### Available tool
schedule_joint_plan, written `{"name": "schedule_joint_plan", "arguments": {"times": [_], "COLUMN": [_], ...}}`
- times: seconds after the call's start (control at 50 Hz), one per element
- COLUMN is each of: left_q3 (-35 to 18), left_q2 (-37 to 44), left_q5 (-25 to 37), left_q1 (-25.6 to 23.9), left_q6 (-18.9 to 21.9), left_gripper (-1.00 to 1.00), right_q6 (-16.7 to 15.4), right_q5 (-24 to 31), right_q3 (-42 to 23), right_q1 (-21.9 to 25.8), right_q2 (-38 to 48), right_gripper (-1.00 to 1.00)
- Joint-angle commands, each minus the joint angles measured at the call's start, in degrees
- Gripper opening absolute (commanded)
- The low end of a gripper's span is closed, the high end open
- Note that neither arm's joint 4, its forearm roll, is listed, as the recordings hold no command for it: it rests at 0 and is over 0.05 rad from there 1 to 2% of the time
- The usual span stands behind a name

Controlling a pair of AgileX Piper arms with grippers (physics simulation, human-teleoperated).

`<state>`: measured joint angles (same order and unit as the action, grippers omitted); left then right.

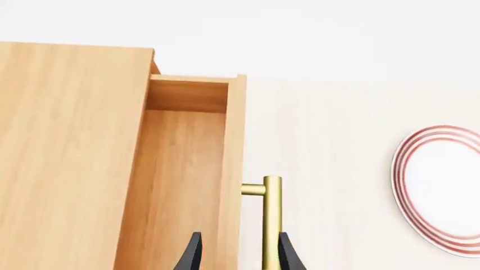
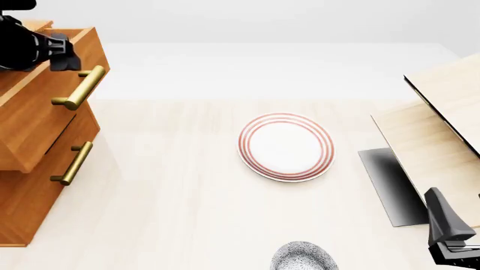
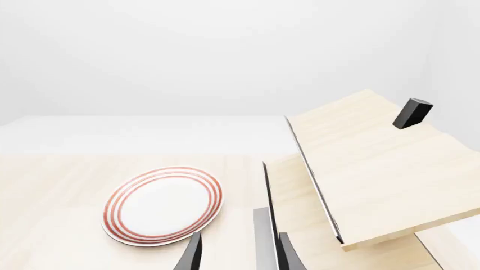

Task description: Open the top drawer of the cabinet and put the bowl in it.

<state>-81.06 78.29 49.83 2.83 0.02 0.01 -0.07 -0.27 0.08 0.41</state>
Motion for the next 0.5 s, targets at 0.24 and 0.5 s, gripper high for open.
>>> {"name": "schedule_joint_plan", "arguments": {"times": [0.24,0.5], "left_q3": [2.61,1.89], "left_q2": [1.26,1.36], "left_q5": [-2.27,-1.79], "left_q1": [-0.54,-4.84], "left_q6": [-0.22,-1.62], "left_gripper": [1.0,1.0], "right_q6": [0.0,-0.05], "right_q5": [-0.01,-0.01], "right_q3": [0.03,0.03], "right_q1": [-0.02,-0.02], "right_q2": [-0.02,-0.03], "right_gripper": [1.0,1.0]}}
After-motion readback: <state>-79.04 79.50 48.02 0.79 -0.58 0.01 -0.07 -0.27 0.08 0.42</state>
